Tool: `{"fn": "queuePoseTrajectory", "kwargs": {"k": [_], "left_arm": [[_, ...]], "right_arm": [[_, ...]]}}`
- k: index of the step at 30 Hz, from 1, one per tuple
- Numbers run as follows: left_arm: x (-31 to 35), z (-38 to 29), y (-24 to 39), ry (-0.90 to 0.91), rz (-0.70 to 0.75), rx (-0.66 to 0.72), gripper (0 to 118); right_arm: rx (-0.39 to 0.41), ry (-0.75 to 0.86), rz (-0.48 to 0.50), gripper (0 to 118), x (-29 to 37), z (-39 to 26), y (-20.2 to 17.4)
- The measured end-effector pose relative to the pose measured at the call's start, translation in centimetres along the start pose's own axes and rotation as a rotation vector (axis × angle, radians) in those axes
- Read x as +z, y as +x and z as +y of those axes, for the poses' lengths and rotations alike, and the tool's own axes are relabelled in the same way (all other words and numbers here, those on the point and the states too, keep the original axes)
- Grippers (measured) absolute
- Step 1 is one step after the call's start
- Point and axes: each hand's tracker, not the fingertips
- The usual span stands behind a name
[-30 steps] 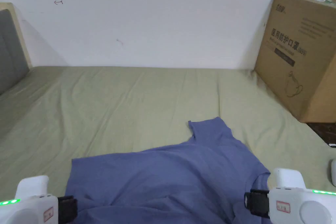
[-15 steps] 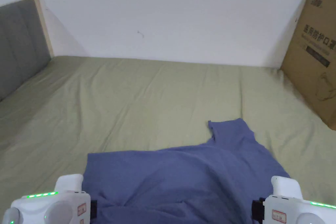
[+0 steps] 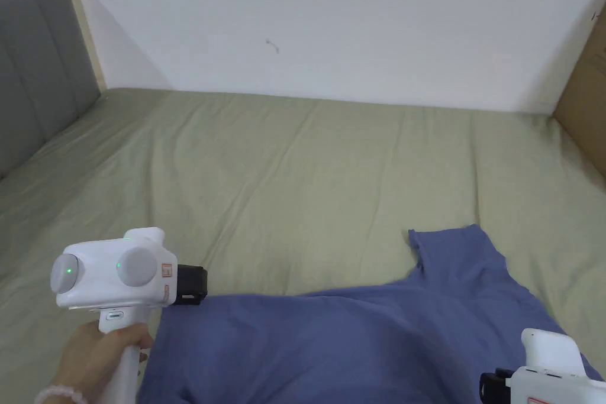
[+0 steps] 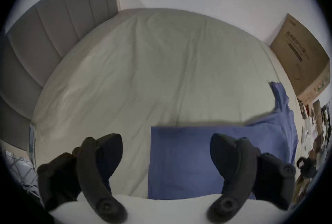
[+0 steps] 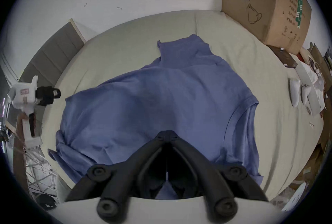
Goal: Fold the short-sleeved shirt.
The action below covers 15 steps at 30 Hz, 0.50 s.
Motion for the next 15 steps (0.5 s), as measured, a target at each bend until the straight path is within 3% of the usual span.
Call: {"fn": "queuePoseTrajectory", "kwargs": {"k": [3, 6, 8, 10, 11, 14, 15], "left_arm": [[-3.2, 0.0, -0.5, -0.096, -0.02, 0.026, 103], [-5.7, -0.4, -1.1, -0.123, 0.005, 0.051, 101], [-7.1, -1.3, -1.4, -0.14, 0.005, 0.067, 87], [-6.5, -1.6, -1.0, -0.121, 0.016, 0.051, 83], [-5.8, -1.4, -0.7, -0.113, 0.019, 0.045, 74], [-4.4, -1.0, -0.6, -0.093, 0.014, 0.008, 8], [-4.4, -0.9, -0.5, -0.095, -0.007, 0.016, 3]], "right_arm": [[0.029, -0.025, -0.029, 0, -0.2, -0.3, -0.5], [-0.037, -0.042, 0.031, 0, -1.1, -0.2, 0.3], [-0.059, -0.049, 0.026, 0, -1.6, -0.2, 0.5], [-0.054, -0.063, -0.008, 0, -1.7, -0.4, 0.4], [-0.046, -0.07, -0.023, 0, -1.8, -0.5, 0.4], [-0.054, -0.082, -0.007, 0, -2.2, -0.8, 0.7], [-0.069, -0.082, 0.002, 0, -2.3, -0.9, 0.9]]}}
